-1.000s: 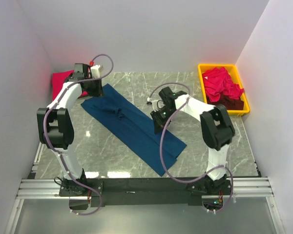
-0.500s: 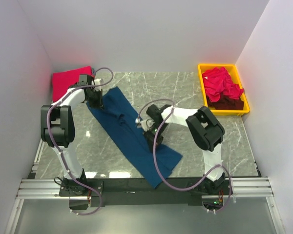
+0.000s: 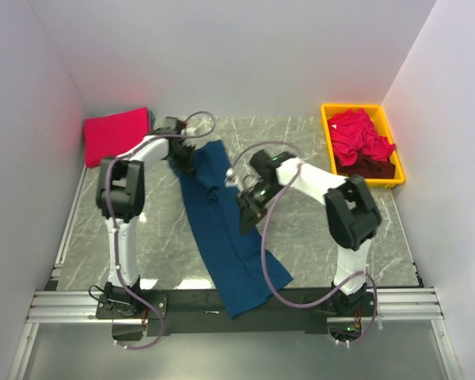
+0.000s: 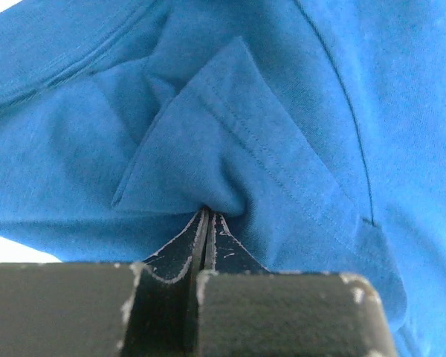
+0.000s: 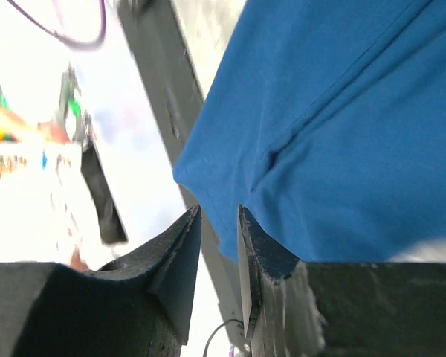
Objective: Fold and stack the t-shirts
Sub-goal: Fold the tshirt
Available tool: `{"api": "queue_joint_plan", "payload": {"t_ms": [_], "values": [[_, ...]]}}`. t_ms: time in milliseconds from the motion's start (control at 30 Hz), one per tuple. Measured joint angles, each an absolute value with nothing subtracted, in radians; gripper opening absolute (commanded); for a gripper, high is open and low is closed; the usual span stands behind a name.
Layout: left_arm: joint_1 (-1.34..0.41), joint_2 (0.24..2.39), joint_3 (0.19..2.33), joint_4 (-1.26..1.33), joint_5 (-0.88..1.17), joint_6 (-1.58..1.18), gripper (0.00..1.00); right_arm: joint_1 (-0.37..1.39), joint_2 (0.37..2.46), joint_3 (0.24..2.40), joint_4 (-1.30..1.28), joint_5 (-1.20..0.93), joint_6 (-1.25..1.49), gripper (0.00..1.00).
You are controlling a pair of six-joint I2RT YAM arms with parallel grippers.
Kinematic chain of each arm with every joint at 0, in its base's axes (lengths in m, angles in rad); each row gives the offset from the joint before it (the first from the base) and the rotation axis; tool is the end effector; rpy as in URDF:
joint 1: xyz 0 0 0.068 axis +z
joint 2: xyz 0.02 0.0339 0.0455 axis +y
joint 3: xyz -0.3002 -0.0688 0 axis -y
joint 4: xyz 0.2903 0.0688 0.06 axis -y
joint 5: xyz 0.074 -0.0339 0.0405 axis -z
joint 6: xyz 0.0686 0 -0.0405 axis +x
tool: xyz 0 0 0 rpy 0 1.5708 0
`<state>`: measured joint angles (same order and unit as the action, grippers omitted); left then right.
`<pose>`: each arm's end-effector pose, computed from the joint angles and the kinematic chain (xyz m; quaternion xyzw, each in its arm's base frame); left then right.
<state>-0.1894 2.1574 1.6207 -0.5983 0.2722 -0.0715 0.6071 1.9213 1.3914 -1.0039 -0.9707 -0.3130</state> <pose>0.5126 -0.1170 0.1397 0.0863 0.9639 -0.1592 0.1951 0.3028 0.2793 0.1878 0.4004 -0.7886 -0.4638 0.0522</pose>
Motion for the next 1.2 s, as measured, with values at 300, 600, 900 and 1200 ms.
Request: {"api": "queue_joint_plan", "payload": {"t_ms": [300,600,900,1200], "values": [[-0.297,2.44,2.067,-0.554,0.278,-0.058,0.11,0.357,1.858,1.435,-0.847,-0.853,-0.152,0.33],[-0.206,2.165,1.783,-0.49,0.342,-0.056,0.21,0.338,2.006,1.682,-0.7,-0.749,-0.001,0.33],[-0.221,1.941,1.42,-0.372,0.554,-0.142,0.09,0.338,2.201,1.793,-0.592,-0.727,0.157,0.31],[-0.223,2.028,1.313,-0.373,0.656,-0.187,0.03,0.34,2.302,1.789,-0.461,-0.756,0.276,0.24]]}}
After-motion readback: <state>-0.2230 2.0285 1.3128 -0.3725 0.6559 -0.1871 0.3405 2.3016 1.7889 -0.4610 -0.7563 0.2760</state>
